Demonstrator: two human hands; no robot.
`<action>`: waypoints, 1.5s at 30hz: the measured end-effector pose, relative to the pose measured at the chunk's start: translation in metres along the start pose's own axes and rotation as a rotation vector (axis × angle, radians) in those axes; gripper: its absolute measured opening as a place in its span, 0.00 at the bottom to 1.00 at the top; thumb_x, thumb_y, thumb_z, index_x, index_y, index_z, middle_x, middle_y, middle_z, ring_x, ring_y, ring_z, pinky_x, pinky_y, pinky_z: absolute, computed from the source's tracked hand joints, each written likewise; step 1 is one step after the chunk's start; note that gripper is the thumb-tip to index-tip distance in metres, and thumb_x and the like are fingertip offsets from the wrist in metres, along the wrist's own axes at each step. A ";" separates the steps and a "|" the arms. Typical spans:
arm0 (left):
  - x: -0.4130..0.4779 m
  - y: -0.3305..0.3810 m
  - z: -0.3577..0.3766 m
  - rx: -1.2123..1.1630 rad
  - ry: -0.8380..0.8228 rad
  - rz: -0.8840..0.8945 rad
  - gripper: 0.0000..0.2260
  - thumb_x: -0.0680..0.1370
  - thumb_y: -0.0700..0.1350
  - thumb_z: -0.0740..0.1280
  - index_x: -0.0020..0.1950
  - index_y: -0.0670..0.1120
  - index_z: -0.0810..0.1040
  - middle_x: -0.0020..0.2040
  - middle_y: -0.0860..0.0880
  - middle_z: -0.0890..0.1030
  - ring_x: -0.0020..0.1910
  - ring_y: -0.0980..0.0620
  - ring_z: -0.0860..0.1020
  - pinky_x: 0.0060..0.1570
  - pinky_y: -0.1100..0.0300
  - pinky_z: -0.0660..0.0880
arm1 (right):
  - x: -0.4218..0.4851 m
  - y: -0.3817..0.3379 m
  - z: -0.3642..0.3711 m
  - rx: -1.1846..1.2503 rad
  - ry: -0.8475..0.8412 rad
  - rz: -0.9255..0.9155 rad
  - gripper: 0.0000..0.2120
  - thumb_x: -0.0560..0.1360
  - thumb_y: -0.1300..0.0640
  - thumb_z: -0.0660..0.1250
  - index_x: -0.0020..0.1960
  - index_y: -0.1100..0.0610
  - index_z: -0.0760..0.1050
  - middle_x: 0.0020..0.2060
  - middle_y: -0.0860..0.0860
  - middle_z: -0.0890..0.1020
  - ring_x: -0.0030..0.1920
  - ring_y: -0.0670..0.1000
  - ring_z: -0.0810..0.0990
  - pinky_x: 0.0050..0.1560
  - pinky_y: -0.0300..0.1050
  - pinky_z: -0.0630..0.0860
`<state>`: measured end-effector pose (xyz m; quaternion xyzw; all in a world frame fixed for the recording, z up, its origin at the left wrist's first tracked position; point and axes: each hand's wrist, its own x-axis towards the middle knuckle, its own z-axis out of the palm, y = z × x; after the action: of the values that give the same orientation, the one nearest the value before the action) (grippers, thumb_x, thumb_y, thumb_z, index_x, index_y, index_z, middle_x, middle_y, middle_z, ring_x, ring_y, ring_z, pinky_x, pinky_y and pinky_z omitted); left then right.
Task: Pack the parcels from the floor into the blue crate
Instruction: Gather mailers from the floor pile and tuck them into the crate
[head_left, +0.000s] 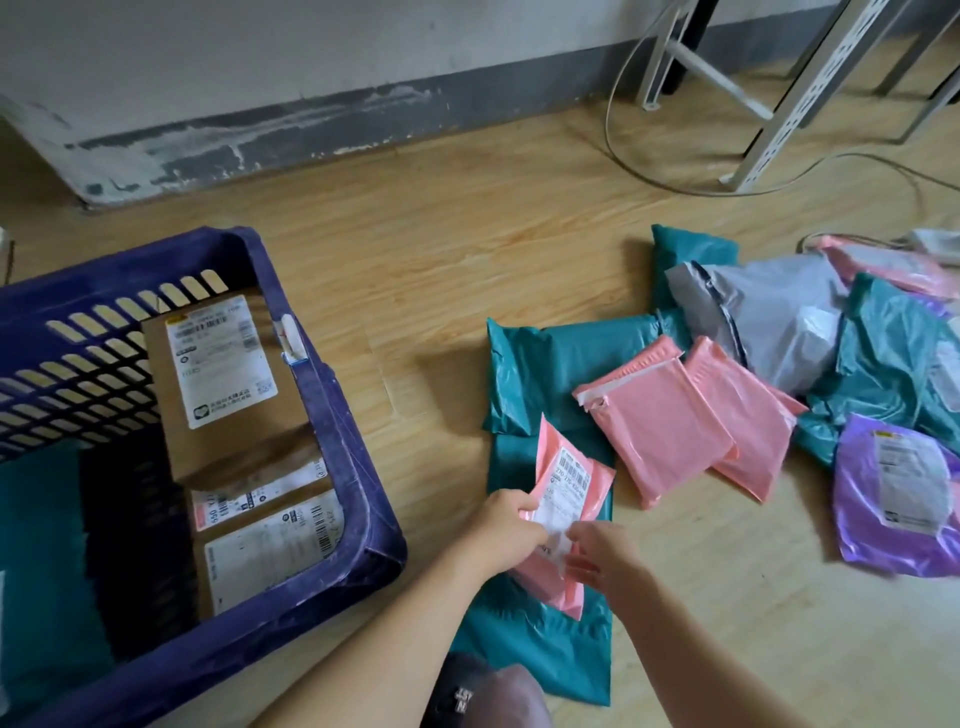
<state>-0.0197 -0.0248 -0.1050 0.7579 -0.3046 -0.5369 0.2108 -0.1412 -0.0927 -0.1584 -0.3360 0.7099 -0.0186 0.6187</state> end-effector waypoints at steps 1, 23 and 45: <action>-0.004 0.005 -0.003 -0.007 0.002 0.017 0.22 0.75 0.41 0.64 0.70 0.48 0.70 0.71 0.50 0.69 0.68 0.51 0.69 0.63 0.60 0.68 | -0.002 -0.002 -0.004 0.035 0.006 0.013 0.05 0.76 0.66 0.61 0.41 0.64 0.70 0.33 0.57 0.72 0.29 0.51 0.72 0.26 0.41 0.74; -0.165 0.077 -0.129 -0.027 0.431 0.327 0.12 0.74 0.35 0.60 0.50 0.49 0.77 0.51 0.54 0.75 0.41 0.54 0.74 0.34 0.63 0.69 | -0.217 -0.110 0.018 0.142 0.107 -0.607 0.07 0.66 0.69 0.59 0.34 0.61 0.74 0.25 0.54 0.72 0.26 0.51 0.68 0.27 0.40 0.66; -0.233 -0.109 -0.318 -0.225 0.729 0.054 0.09 0.75 0.33 0.62 0.43 0.46 0.77 0.44 0.52 0.76 0.42 0.55 0.73 0.37 0.62 0.68 | -0.316 -0.102 0.274 -0.554 -0.203 -1.003 0.16 0.73 0.63 0.59 0.59 0.53 0.68 0.46 0.54 0.82 0.43 0.57 0.83 0.45 0.56 0.81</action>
<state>0.2497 0.2128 0.0904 0.8630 -0.1689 -0.2566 0.4012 0.1521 0.0924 0.0961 -0.7806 0.3796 -0.0908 0.4881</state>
